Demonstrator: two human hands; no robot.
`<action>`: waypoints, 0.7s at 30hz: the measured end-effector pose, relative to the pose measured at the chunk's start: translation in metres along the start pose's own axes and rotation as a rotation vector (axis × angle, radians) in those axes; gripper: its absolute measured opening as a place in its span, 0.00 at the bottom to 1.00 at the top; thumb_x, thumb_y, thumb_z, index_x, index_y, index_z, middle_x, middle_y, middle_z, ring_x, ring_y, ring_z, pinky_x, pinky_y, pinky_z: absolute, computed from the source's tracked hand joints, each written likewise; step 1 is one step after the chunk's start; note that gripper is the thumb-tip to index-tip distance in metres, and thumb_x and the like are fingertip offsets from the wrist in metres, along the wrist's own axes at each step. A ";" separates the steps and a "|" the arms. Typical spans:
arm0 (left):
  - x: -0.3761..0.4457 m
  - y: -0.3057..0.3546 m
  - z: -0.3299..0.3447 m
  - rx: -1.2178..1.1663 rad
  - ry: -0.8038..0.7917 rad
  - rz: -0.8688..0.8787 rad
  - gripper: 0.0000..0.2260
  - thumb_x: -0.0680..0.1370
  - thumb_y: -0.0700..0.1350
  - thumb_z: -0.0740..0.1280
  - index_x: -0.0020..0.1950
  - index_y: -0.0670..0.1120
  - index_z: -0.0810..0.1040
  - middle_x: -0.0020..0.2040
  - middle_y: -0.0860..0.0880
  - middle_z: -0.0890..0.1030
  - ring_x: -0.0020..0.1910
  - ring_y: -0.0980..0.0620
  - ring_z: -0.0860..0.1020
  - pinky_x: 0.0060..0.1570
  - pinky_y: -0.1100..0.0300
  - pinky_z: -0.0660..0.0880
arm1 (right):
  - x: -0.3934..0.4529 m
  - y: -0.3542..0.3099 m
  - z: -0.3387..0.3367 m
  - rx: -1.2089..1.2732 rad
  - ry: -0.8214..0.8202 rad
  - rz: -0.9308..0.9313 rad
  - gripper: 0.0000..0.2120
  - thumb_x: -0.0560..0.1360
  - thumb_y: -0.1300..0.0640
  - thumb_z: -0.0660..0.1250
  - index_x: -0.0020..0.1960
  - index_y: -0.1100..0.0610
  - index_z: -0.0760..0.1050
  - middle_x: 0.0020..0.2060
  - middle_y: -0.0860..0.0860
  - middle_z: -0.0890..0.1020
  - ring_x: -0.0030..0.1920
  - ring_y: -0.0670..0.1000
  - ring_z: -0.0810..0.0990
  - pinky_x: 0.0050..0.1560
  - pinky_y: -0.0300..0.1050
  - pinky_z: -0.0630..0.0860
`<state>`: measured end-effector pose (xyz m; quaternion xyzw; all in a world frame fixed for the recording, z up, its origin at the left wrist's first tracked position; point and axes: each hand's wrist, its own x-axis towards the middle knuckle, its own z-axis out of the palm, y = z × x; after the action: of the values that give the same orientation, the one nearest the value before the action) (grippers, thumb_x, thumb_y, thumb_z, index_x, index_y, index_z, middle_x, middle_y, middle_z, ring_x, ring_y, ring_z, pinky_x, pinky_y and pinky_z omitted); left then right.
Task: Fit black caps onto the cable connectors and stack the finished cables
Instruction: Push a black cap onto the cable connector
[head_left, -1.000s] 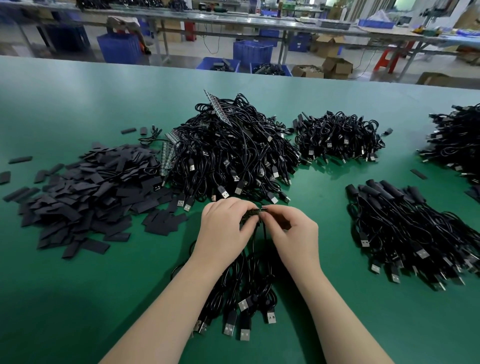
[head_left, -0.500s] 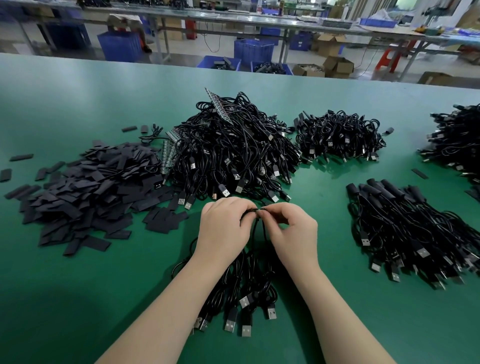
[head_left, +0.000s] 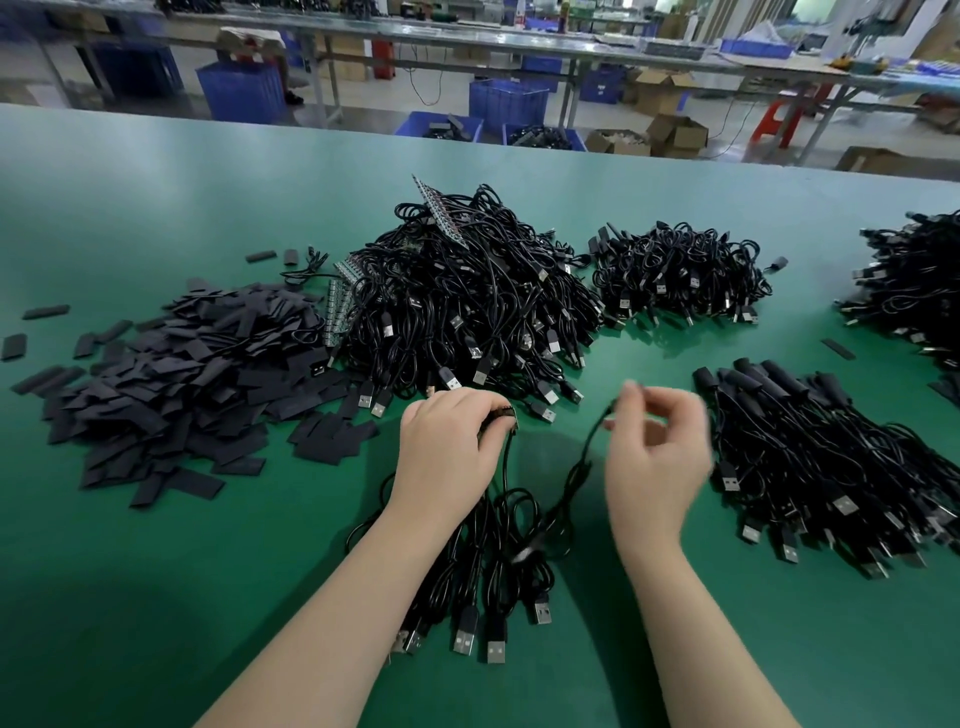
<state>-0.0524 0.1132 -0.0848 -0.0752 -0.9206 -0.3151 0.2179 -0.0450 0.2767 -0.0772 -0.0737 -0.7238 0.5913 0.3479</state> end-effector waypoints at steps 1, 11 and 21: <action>0.000 0.000 0.000 0.008 -0.013 -0.003 0.07 0.79 0.49 0.68 0.55 0.53 0.81 0.52 0.58 0.81 0.55 0.56 0.76 0.59 0.61 0.60 | 0.005 -0.007 -0.007 0.073 0.071 0.002 0.05 0.80 0.56 0.65 0.46 0.49 0.73 0.40 0.47 0.79 0.34 0.44 0.80 0.36 0.38 0.77; -0.005 0.009 -0.009 -0.059 0.351 0.139 0.19 0.82 0.52 0.58 0.70 0.47 0.73 0.67 0.48 0.72 0.68 0.47 0.69 0.68 0.54 0.60 | 0.011 -0.090 0.002 0.329 -0.178 -0.216 0.09 0.80 0.61 0.65 0.48 0.48 0.73 0.41 0.48 0.79 0.37 0.52 0.84 0.39 0.40 0.79; -0.008 0.011 -0.009 0.304 0.310 0.285 0.21 0.74 0.50 0.70 0.67 0.51 0.76 0.63 0.51 0.77 0.59 0.48 0.77 0.55 0.50 0.66 | -0.012 -0.042 0.036 0.277 -0.320 0.504 0.03 0.79 0.60 0.68 0.48 0.53 0.75 0.43 0.53 0.83 0.41 0.48 0.85 0.42 0.41 0.79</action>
<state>-0.0387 0.1166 -0.0757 -0.1212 -0.8931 -0.1472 0.4076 -0.0448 0.2294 -0.0456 -0.1087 -0.6409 0.7557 0.0793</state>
